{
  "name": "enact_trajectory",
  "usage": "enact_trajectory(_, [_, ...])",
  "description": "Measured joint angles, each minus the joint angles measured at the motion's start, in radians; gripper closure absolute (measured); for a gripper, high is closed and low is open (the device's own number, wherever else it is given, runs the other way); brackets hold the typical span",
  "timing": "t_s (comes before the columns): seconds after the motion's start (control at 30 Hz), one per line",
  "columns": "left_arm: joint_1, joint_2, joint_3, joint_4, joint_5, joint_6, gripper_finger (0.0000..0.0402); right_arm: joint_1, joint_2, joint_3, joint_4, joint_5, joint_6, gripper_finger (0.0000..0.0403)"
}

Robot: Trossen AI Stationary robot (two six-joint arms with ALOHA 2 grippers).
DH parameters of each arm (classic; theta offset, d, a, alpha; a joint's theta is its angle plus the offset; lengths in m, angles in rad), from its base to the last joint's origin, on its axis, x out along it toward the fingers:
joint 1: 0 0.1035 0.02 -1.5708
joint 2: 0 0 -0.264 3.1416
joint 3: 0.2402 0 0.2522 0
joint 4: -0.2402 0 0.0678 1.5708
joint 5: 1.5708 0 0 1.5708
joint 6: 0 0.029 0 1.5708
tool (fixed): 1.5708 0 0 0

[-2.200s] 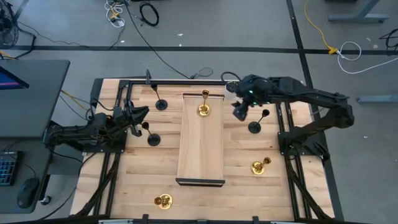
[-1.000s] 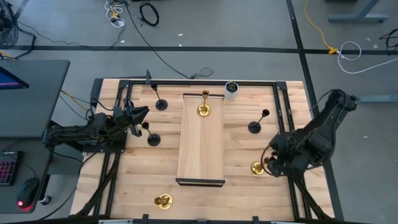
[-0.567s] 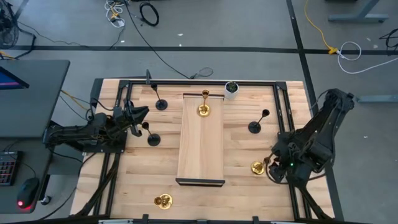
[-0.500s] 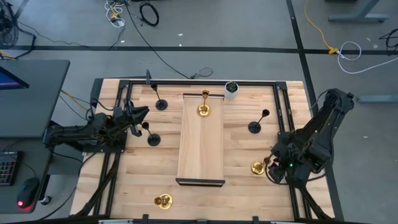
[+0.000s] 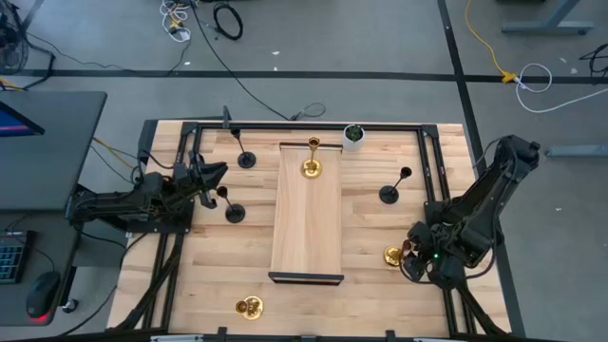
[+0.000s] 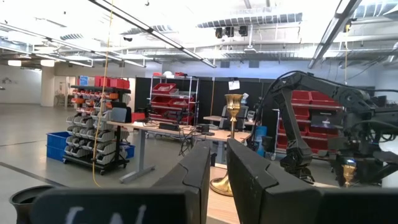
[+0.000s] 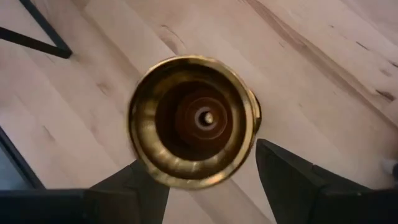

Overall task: Pick & Place candle stick holders
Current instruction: Put the right golden candle holder on the shelf

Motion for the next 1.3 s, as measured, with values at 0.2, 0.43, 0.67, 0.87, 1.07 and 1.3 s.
enact_trajectory(0.2, [0.0,0.0,0.0,0.0,0.0,0.0,0.0346,0.0,0.0,-0.021,0.025,0.065,-0.011,0.0174])
enact_trajectory(0.43, [0.0,0.0,0.0,0.0,0.0,0.0,0.0346,0.0,0.004,-0.021,0.06,0.147,-0.044,0.0174])
enact_trajectory(0.67, [0.0,0.0,0.0,0.0,0.0,0.0,0.0346,-0.001,0.062,-0.021,0.089,0.158,-0.072,0.0212])
enact_trajectory(0.87, [0.0,0.0,0.0,0.0,0.0,0.0,0.0346,-0.001,0.126,-0.021,0.089,0.162,-0.04,0.029])
enact_trajectory(1.07, [0.0,0.0,0.0,0.0,0.0,0.0,0.0346,0.0,0.152,-0.022,0.105,0.202,-0.038,0.0387])
enact_trajectory(1.3, [0.0,0.0,0.0,0.0,0.0,-0.001,0.0346,-0.008,0.15,-0.022,0.107,0.212,-0.034,0.0401])
